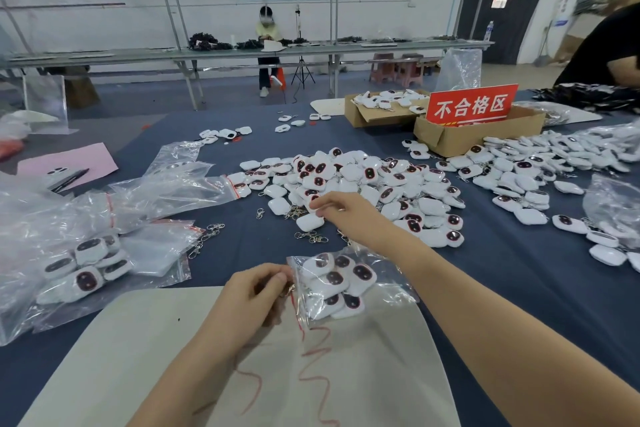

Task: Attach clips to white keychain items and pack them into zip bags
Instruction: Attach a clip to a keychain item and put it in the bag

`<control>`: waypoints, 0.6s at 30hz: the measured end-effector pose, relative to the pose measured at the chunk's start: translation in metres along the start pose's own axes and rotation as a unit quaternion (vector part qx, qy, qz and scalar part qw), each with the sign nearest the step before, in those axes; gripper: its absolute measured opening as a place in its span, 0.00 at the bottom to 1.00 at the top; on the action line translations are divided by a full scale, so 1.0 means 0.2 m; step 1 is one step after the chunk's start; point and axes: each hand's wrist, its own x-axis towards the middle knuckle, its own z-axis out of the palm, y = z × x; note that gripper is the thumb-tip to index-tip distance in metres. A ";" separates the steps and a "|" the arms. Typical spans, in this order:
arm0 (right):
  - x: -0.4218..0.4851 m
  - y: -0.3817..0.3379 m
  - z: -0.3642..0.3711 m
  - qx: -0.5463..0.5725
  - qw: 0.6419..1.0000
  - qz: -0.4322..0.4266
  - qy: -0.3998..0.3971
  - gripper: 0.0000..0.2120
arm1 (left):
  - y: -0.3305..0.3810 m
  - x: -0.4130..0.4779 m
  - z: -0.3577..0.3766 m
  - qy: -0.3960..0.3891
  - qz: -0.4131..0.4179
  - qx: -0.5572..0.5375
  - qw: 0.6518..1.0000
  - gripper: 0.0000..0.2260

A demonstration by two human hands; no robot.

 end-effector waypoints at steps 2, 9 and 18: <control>0.01 0.04 0.01 -0.010 1.000 0.020 0.012 0.14 | -0.02 0.01 0.00 0.034 -0.022 -0.103 0.994 0.14; 0.06 0.12 0.03 -0.097 0.995 0.024 0.026 0.14 | -0.05 0.11 -0.03 0.150 0.007 -0.115 0.982 0.13; 0.17 0.13 -0.01 -0.191 0.979 0.047 -0.055 0.13 | -0.04 0.34 -0.03 0.121 0.057 0.120 0.984 0.12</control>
